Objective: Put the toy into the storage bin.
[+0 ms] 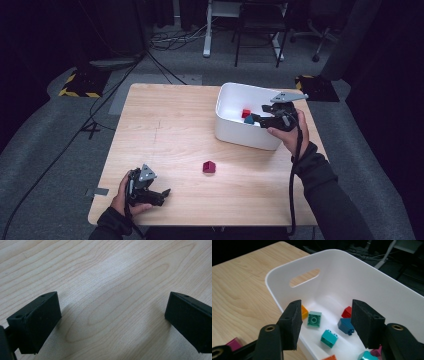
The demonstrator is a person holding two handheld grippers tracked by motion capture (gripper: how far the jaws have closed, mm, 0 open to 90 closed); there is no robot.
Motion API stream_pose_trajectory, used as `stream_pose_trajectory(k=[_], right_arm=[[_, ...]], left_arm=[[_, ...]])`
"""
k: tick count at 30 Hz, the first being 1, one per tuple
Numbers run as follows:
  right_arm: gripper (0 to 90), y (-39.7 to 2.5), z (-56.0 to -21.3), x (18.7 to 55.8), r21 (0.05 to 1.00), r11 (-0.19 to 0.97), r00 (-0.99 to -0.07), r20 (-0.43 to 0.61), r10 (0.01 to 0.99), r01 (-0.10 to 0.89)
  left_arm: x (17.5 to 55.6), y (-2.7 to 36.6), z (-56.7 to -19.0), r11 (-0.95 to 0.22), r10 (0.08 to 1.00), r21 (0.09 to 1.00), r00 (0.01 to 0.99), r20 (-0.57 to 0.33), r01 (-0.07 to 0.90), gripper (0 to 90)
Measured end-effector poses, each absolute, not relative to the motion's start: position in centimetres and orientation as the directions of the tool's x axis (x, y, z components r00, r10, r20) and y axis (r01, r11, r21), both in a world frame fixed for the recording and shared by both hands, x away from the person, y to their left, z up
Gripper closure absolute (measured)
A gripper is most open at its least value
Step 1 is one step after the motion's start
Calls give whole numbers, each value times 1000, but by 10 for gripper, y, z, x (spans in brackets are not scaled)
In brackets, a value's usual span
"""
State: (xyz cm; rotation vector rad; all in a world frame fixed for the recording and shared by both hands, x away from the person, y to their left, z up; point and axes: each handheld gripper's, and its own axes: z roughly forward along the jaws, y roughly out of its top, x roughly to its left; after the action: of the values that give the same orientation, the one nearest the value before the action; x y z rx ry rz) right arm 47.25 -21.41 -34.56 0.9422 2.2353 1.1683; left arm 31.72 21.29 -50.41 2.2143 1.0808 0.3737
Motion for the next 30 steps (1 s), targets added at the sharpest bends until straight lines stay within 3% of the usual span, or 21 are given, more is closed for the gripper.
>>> stream_pose_trajectory(k=[30], right_arm=[[335, -170, -353, 409, 851, 487, -837, -114, 535, 195]], left_arm=[[317, 213, -504, -459, 782, 653, 623, -24, 602, 6]])
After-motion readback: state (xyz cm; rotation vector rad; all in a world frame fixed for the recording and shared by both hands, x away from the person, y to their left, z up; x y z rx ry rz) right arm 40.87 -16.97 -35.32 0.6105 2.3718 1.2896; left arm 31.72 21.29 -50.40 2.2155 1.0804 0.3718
